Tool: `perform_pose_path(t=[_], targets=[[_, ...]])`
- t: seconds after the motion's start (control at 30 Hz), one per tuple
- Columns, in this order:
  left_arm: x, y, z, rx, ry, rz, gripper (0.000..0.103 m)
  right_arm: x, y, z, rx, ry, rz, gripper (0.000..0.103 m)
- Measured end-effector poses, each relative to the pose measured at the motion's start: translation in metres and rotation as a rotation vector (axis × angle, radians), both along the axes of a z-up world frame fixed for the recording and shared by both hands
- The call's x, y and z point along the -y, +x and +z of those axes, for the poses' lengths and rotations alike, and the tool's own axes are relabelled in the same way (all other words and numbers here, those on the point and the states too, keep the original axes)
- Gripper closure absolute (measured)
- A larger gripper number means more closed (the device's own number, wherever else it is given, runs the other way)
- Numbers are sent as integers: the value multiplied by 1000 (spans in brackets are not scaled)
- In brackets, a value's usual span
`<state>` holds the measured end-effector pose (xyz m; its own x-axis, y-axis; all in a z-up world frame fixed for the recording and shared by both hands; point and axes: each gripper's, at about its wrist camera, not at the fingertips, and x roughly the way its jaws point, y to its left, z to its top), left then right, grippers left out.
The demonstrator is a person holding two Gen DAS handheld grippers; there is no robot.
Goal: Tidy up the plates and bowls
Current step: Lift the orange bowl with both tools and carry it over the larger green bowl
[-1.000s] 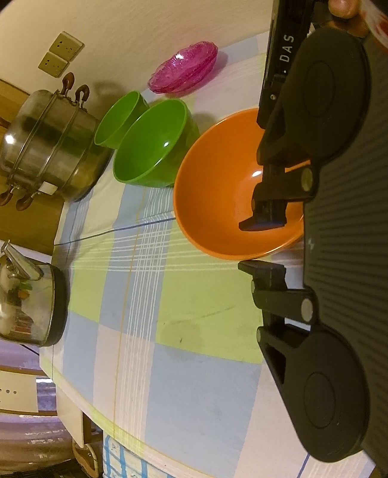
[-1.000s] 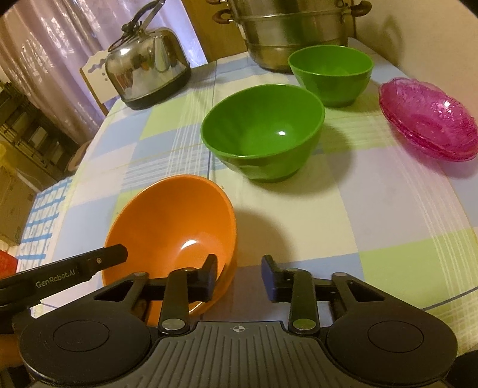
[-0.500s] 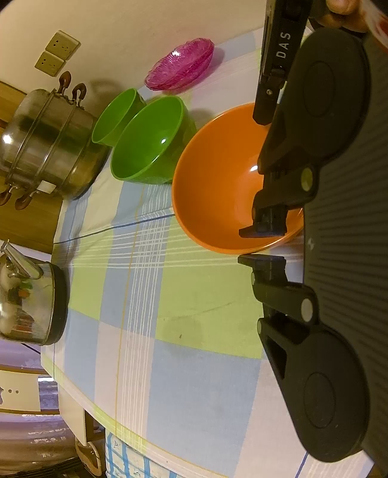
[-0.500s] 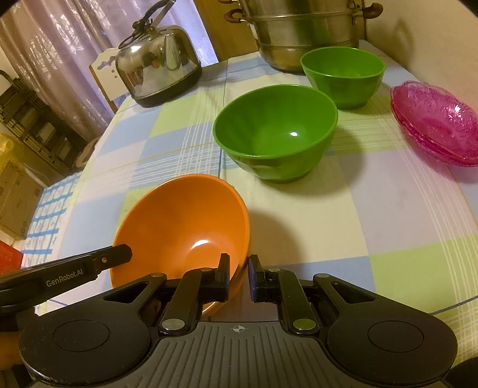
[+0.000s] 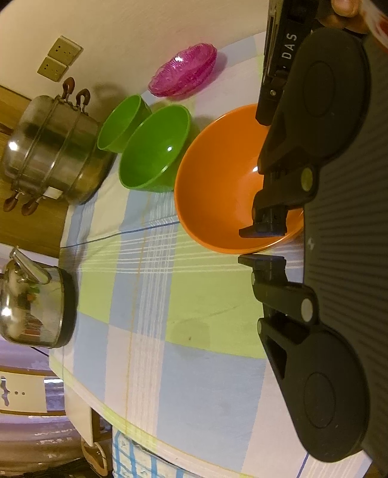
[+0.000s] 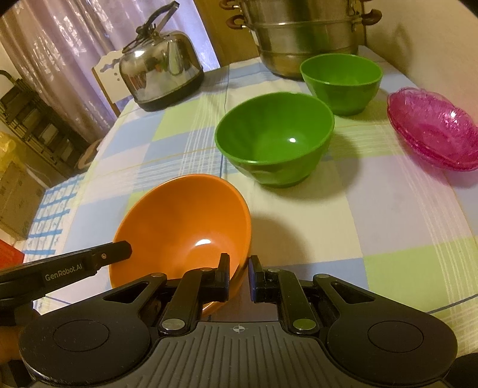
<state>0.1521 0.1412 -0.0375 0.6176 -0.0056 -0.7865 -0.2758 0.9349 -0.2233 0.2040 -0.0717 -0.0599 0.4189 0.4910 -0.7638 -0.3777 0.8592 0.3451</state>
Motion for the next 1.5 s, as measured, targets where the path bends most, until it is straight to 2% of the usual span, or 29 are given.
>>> perform_pose_path(t=[0.5, 0.9, 1.2, 1.5], targets=[[18, 13, 59, 108, 16, -34, 94, 22, 4, 53, 79, 42, -37, 91], [38, 68, 83, 163, 2, -79, 94, 47, 41, 87, 151, 43, -81, 91], [39, 122, 76, 156, -4, -85, 94, 50, 97, 85, 150, 37, -91, 91], [40, 156, 49, 102, -10, -94, 94, 47, 139, 59, 102, 3, -91, 91]])
